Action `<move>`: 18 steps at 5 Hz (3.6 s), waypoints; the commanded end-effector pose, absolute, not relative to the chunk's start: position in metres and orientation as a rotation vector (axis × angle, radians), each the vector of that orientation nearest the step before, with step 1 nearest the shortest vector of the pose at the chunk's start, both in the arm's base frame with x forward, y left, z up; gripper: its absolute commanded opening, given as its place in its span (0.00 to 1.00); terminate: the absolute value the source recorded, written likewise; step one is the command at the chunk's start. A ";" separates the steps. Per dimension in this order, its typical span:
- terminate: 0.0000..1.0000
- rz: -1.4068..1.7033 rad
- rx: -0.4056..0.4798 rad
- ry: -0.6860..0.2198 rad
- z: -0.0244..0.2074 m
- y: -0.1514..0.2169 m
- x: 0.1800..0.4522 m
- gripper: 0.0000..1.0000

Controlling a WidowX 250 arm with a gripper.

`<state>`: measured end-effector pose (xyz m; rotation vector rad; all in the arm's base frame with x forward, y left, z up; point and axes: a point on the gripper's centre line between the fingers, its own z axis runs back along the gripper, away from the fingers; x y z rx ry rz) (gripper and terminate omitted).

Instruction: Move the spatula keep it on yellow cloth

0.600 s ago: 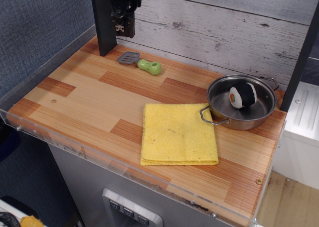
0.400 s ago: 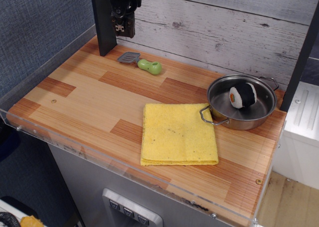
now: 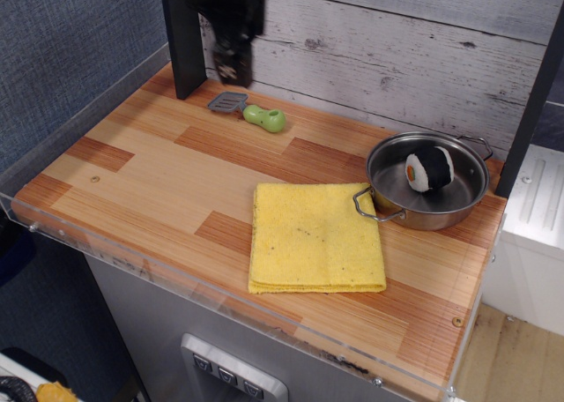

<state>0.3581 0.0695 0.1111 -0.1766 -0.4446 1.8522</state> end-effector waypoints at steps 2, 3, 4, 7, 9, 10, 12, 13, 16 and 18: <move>0.00 1.666 -0.217 -0.369 0.093 0.076 0.386 1.00; 0.00 1.636 -0.220 -0.350 0.081 0.083 0.392 1.00; 0.00 1.624 -0.211 -0.335 0.068 0.070 0.401 1.00; 0.00 1.603 -0.159 -0.277 0.041 0.055 0.404 1.00; 0.00 1.619 -0.129 -0.261 0.040 0.053 0.400 1.00; 0.00 1.643 -0.119 -0.272 0.041 0.060 0.394 1.00; 0.00 1.675 -0.121 -0.273 0.037 0.069 0.395 0.00; 0.00 1.688 -0.112 -0.271 0.035 0.073 0.394 0.00; 0.00 1.675 -0.111 -0.244 0.030 0.065 0.391 0.00; 0.00 1.655 -0.179 -0.281 0.057 0.053 0.391 0.00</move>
